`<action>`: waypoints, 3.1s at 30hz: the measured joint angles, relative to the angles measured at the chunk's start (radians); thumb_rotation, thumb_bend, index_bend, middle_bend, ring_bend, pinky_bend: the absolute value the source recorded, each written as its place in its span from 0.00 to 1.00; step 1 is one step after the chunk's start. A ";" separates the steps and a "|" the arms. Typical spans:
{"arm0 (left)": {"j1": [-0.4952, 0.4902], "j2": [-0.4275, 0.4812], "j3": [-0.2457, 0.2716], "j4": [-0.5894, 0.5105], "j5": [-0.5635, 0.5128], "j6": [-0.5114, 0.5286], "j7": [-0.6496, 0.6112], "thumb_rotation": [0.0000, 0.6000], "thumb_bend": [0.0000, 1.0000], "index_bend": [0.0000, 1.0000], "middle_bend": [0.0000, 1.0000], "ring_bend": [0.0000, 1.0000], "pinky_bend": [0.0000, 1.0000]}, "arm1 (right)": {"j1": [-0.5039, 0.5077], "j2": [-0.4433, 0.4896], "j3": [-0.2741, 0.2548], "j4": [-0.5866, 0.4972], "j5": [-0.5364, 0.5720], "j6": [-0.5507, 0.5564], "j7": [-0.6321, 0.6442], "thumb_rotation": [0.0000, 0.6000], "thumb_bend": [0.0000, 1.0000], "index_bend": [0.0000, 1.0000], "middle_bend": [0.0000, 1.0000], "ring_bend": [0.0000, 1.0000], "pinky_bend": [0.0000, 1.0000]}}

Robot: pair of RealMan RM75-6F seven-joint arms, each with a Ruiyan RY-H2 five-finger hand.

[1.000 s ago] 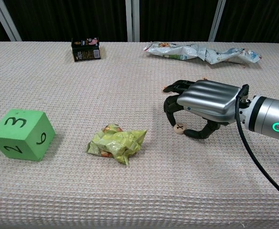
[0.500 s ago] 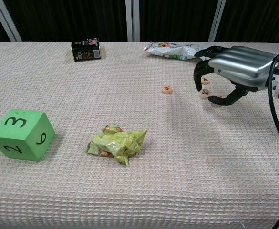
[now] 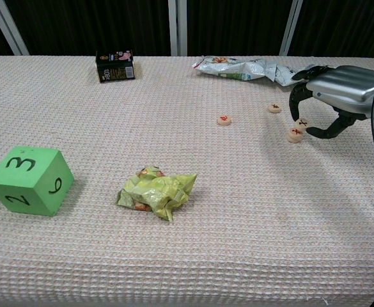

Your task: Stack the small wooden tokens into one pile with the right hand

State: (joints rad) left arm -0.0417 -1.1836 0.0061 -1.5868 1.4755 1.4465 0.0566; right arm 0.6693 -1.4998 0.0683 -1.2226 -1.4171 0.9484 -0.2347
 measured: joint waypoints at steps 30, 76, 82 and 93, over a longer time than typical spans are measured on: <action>-0.003 0.005 0.000 -0.010 -0.014 -0.015 0.008 1.00 0.00 0.27 0.15 0.12 0.17 | 0.014 -0.023 -0.003 0.025 -0.007 -0.019 0.013 1.00 0.32 0.45 0.26 0.01 0.01; -0.002 0.003 0.000 -0.004 -0.015 -0.012 -0.005 1.00 0.00 0.27 0.15 0.12 0.17 | 0.184 -0.024 0.111 -0.039 0.106 -0.181 -0.079 1.00 0.25 0.35 0.24 0.00 0.00; -0.005 0.008 -0.003 0.000 -0.028 -0.023 -0.007 1.00 0.00 0.27 0.15 0.12 0.17 | 0.273 -0.154 0.135 0.111 0.186 -0.266 -0.145 1.00 0.26 0.35 0.24 0.00 0.00; -0.006 0.011 -0.004 0.009 -0.030 -0.026 -0.019 1.00 0.00 0.27 0.15 0.12 0.17 | 0.314 -0.248 0.117 0.229 0.188 -0.282 -0.130 1.00 0.27 0.41 0.26 0.00 0.00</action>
State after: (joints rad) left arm -0.0474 -1.1726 0.0020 -1.5783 1.4455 1.4206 0.0377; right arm 0.9838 -1.7476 0.1855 -0.9938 -1.2287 0.6668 -0.3646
